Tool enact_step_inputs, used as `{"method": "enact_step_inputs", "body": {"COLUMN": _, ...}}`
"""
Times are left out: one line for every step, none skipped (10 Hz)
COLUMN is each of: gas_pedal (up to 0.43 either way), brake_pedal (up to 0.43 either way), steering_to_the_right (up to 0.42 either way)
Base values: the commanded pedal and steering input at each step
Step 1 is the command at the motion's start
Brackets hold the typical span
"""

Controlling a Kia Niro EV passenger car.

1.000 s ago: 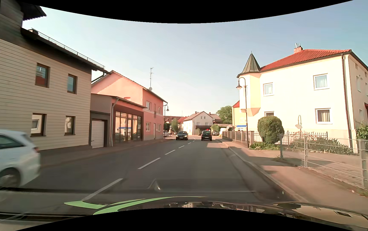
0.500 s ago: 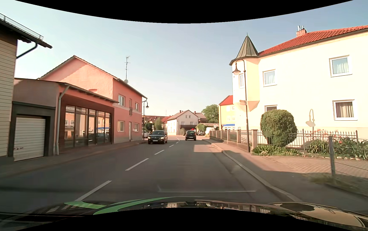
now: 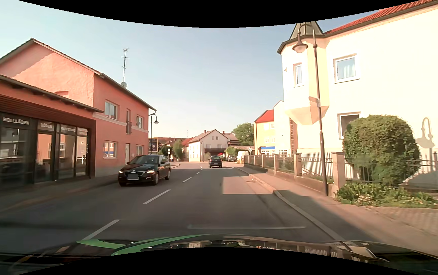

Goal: Follow the waypoints while adhering to traffic rules and regulations

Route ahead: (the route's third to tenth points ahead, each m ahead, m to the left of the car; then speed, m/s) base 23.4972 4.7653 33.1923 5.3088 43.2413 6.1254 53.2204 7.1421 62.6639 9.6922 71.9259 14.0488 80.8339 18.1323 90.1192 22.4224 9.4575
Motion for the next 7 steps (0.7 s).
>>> {"method": "enact_step_inputs", "body": {"gas_pedal": 0.15, "brake_pedal": 0.0, "steering_to_the_right": 0.019}}
{"method": "enact_step_inputs", "body": {"gas_pedal": 0.138, "brake_pedal": 0.0, "steering_to_the_right": 0.016}}
{"method": "enact_step_inputs", "body": {"gas_pedal": 0.138, "brake_pedal": 0.0, "steering_to_the_right": 0.009}}
{"method": "enact_step_inputs", "body": {"gas_pedal": 0.138, "brake_pedal": 0.0, "steering_to_the_right": 0.0}}
{"method": "enact_step_inputs", "body": {"gas_pedal": 0.138, "brake_pedal": 0.0, "steering_to_the_right": -0.007}}
{"method": "enact_step_inputs", "body": {"gas_pedal": 0.13, "brake_pedal": 0.0, "steering_to_the_right": -0.009}}
{"method": "enact_step_inputs", "body": {"gas_pedal": 0.13, "brake_pedal": 0.0, "steering_to_the_right": -0.009}}
